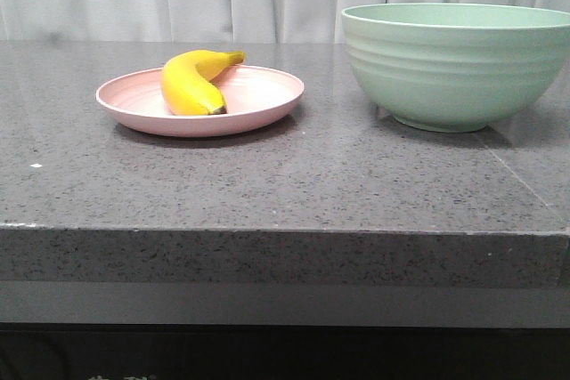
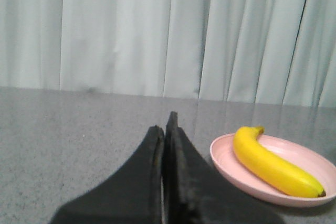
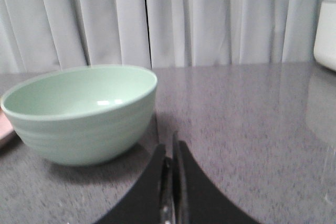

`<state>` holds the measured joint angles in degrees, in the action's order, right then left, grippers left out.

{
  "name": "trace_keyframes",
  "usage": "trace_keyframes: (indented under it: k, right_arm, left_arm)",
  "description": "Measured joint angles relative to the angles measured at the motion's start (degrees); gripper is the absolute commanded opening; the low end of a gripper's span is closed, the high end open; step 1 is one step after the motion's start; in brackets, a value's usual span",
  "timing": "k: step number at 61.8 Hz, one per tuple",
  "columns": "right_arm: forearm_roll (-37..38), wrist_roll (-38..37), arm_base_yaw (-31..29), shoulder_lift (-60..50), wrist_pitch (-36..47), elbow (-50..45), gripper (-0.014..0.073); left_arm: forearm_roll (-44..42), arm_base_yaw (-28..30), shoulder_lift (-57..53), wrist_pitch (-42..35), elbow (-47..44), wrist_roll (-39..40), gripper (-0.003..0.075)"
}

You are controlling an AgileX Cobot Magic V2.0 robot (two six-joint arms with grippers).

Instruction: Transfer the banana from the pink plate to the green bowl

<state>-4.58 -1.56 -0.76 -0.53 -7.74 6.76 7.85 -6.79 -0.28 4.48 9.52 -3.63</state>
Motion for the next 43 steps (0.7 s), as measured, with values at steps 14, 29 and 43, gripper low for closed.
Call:
trace_keyframes:
  k: [14, 29, 43]
  right_arm:
    - [-0.09, 2.57, 0.00, 1.32, -14.42, 14.33, -0.0068]
    - [-0.09, 6.39, 0.00, 11.54, -29.44, 28.95, -0.0068]
    - [-0.09, 6.63, 0.00, 20.12, -35.28, 34.08, -0.0068]
  left_arm:
    - [0.00, 0.00, 1.22, 10.08, 13.62, 0.00, -0.0018]
    - [-0.22, 0.00, 12.65, 21.84, 27.38, 0.00, -0.0018]
    - [-0.32, 0.00, 23.43, 26.17, 31.69, 0.00, -0.0018]
